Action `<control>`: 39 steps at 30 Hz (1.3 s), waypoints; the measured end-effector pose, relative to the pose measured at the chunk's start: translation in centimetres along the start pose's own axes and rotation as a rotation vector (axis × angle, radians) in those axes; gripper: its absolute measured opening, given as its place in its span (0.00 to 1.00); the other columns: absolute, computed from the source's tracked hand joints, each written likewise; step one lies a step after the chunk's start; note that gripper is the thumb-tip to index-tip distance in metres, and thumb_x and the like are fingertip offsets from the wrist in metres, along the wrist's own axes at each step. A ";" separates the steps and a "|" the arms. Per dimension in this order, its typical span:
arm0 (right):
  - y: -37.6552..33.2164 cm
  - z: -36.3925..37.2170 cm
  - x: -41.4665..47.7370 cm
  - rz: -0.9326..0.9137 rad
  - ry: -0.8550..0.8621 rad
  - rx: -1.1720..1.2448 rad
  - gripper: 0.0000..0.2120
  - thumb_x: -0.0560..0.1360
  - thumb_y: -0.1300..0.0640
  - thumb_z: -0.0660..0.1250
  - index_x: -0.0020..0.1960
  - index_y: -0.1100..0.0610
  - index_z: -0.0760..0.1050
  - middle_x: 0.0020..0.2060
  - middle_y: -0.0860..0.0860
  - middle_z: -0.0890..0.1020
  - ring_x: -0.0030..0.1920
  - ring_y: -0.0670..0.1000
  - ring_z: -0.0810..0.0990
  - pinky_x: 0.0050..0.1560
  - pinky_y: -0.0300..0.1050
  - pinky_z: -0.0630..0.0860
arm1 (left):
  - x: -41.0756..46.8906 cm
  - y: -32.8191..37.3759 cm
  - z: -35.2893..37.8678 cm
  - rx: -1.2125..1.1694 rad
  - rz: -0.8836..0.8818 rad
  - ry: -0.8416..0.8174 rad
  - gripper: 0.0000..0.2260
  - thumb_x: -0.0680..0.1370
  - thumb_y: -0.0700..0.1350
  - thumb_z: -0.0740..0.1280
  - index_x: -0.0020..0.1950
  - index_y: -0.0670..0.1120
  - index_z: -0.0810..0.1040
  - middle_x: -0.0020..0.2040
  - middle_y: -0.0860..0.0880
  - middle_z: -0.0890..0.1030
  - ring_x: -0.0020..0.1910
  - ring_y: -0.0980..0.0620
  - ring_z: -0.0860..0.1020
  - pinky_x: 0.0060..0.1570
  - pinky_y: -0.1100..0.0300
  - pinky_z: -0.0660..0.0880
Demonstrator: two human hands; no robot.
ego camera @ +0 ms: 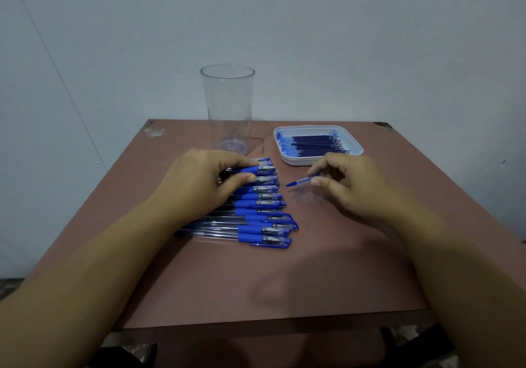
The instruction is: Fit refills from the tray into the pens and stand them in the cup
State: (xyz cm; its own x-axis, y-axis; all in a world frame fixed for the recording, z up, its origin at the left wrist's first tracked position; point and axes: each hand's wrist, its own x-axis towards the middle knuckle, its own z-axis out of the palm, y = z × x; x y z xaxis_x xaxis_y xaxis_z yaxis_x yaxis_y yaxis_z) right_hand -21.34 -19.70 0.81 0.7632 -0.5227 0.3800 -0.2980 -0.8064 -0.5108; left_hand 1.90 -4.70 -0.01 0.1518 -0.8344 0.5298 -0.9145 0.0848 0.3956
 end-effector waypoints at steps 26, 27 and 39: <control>-2.4 2.7 0.6 -0.218 0.181 0.076 0.04 0.76 0.55 0.71 0.49 0.54 0.82 0.40 0.43 0.81 0.41 0.46 0.78 0.41 0.39 0.74 | -0.1 0.7 0.5 -0.028 0.187 0.023 0.16 0.77 0.57 0.63 0.60 0.54 0.82 0.44 0.57 0.83 0.40 0.58 0.80 0.40 0.55 0.79; -2.4 2.7 0.6 -0.219 0.185 0.084 0.04 0.76 0.56 0.71 0.49 0.54 0.82 0.40 0.44 0.81 0.41 0.46 0.79 0.41 0.40 0.75 | -0.1 0.7 0.5 -0.029 0.187 0.023 0.16 0.77 0.57 0.63 0.60 0.54 0.82 0.44 0.57 0.83 0.40 0.58 0.80 0.40 0.55 0.79; -2.7 2.7 0.5 -0.165 0.163 0.204 0.04 0.76 0.54 0.70 0.51 0.50 0.81 0.41 0.43 0.82 0.42 0.45 0.80 0.43 0.38 0.76 | 0.0 0.5 0.5 -0.011 0.187 0.026 0.15 0.78 0.57 0.64 0.62 0.55 0.81 0.46 0.57 0.83 0.43 0.58 0.80 0.42 0.54 0.78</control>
State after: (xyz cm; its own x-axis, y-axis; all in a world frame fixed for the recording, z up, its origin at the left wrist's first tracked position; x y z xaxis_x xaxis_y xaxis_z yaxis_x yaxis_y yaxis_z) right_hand -18.58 -17.04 0.36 0.6849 -0.4403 0.5805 -0.0440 -0.8202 -0.5703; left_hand 1.28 -4.94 -0.19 -0.0108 -0.7893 0.6139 -0.9234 0.2435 0.2969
